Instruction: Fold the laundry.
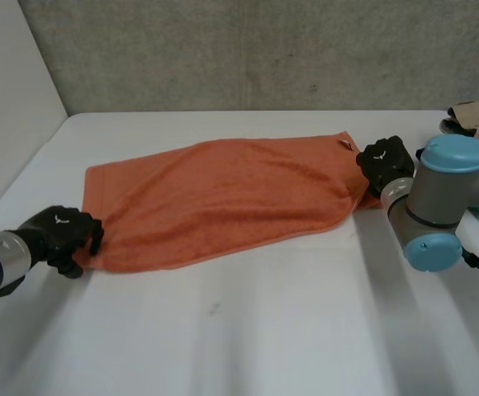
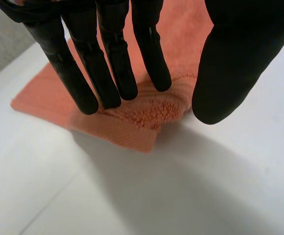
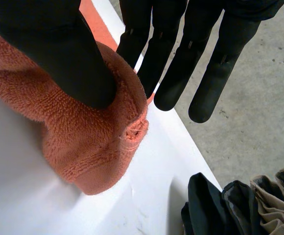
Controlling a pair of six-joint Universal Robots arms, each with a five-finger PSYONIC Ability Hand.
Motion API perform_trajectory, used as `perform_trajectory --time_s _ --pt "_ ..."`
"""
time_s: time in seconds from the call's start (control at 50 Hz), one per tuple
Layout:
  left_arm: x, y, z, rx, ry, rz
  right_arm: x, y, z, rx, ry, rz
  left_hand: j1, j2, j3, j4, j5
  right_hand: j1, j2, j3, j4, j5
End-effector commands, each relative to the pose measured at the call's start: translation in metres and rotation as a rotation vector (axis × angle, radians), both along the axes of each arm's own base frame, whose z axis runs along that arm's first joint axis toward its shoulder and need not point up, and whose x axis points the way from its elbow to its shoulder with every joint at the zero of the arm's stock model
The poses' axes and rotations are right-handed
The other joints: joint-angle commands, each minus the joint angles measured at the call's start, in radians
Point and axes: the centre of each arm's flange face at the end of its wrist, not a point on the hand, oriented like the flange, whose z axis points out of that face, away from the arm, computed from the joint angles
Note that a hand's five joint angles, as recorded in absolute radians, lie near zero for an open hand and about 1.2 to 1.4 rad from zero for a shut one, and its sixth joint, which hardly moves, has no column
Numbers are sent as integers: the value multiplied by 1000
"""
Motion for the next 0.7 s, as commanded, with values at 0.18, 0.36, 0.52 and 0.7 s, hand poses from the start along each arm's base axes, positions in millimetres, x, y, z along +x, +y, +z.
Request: perform_trajectory --time_s 0.18,0.36,0.52,0.7 --pt "-15 21 8 30 50 -1 2 1 -4 -9 39 9 142 126 132 125 130 255 217 209 202 233" --pt "-7 3 -26 85 -76 4 2 2 -5 -13 46 13 98 82 88 81 86 255 217 209 202 233" --pt "-20 -11 -16 21 -48 -11 2 2 -5 -14 51 10 -295 -312 -306 -313 -308 255 217 209 202 233" --pt "-37 -26 -18 -54 -52 -11 1 3 -7 -10 67 13 -346 -362 -356 -363 -358 255 217 209 202 233"
